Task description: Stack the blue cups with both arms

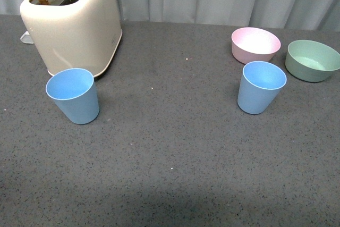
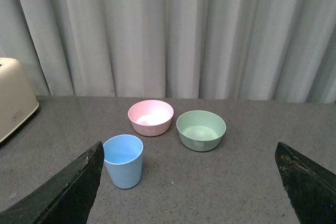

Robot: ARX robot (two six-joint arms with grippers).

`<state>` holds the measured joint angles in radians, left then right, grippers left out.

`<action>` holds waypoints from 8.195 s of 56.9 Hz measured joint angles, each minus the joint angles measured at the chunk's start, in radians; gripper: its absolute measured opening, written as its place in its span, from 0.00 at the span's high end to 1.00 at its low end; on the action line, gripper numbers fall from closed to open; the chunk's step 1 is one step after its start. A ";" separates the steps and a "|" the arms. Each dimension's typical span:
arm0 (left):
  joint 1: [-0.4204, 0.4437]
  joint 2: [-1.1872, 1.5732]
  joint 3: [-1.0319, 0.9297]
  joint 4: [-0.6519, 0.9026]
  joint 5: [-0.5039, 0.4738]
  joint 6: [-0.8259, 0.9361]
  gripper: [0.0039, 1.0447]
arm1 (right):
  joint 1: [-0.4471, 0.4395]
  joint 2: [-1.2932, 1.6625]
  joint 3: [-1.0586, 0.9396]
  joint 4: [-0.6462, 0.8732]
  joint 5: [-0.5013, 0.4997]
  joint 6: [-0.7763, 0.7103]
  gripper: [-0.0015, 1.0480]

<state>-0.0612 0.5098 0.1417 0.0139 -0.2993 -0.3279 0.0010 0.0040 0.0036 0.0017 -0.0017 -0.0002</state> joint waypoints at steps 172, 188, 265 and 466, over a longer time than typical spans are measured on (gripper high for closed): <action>-0.347 1.648 1.201 -0.307 0.256 -0.165 0.96 | 0.000 0.000 0.000 0.000 0.000 0.000 0.09; -0.320 1.598 1.184 -0.246 0.277 -0.187 0.47 | 0.000 0.000 0.000 0.000 0.000 0.000 0.09; 0.053 0.504 -0.077 0.920 0.292 0.320 0.97 | 0.000 0.000 0.000 0.000 0.000 0.000 0.09; 0.059 -0.506 -0.123 -0.012 0.299 0.323 0.06 | 0.106 2.013 1.073 -0.065 -0.056 0.271 0.17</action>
<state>-0.0025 0.0040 0.0189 0.0021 -0.0002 -0.0051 0.1070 2.0171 1.0767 -0.0635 -0.0578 0.2710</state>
